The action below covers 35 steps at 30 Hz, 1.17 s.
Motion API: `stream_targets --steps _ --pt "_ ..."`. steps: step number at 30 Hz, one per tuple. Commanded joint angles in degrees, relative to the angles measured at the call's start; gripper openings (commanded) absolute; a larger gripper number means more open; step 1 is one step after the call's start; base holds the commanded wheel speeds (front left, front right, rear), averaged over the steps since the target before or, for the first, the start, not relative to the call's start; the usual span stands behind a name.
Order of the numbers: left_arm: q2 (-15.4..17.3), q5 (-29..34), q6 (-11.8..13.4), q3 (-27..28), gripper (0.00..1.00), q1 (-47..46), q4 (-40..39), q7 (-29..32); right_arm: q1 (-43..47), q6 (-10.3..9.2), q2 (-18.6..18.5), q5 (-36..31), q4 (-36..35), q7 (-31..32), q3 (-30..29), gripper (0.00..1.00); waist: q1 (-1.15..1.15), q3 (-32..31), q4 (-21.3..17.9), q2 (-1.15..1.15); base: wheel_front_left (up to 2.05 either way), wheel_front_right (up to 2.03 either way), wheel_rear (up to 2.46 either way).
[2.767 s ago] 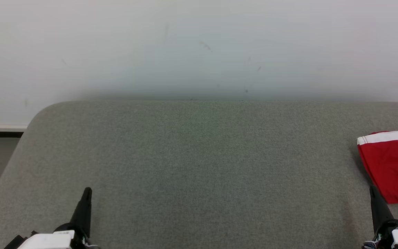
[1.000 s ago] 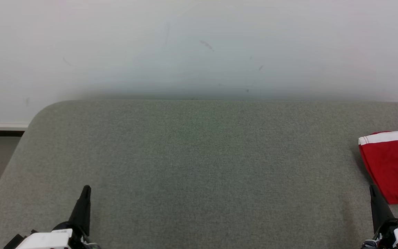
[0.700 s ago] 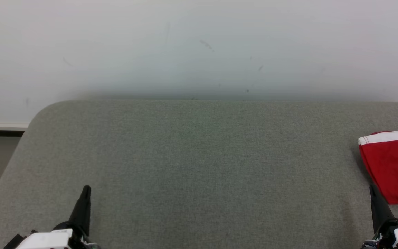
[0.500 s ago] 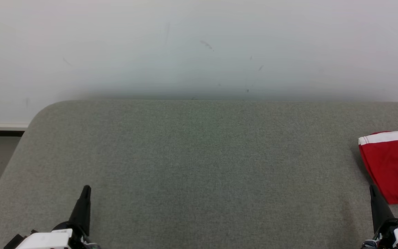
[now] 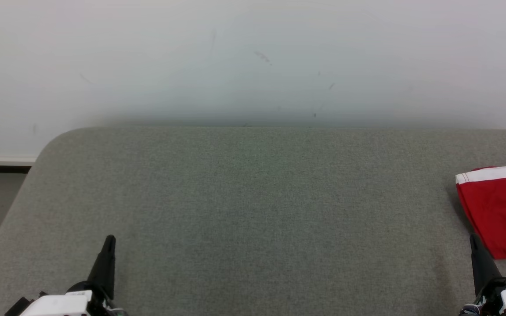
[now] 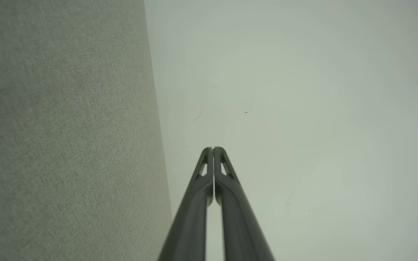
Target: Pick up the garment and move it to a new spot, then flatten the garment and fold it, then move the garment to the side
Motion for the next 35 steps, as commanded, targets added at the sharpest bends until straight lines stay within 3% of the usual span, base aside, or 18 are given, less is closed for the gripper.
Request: stream_targets --steps 1,35 --pt "0.36 -0.8 -0.3 0.14 0.0 -0.52 0.03 0.22 -0.69 -0.1 -0.46 0.11 -0.2 0.17 -0.2 0.0 0.0 0.0 0.0 0.0 0.0 0.0 0.0" --pt "0.36 -0.8 -0.3 0.13 0.0 -0.51 0.03 0.21 -0.69 -0.1 -0.45 0.12 -0.2 0.17 -0.2 0.0 0.0 0.0 0.0 0.0 0.0 0.0 0.0"
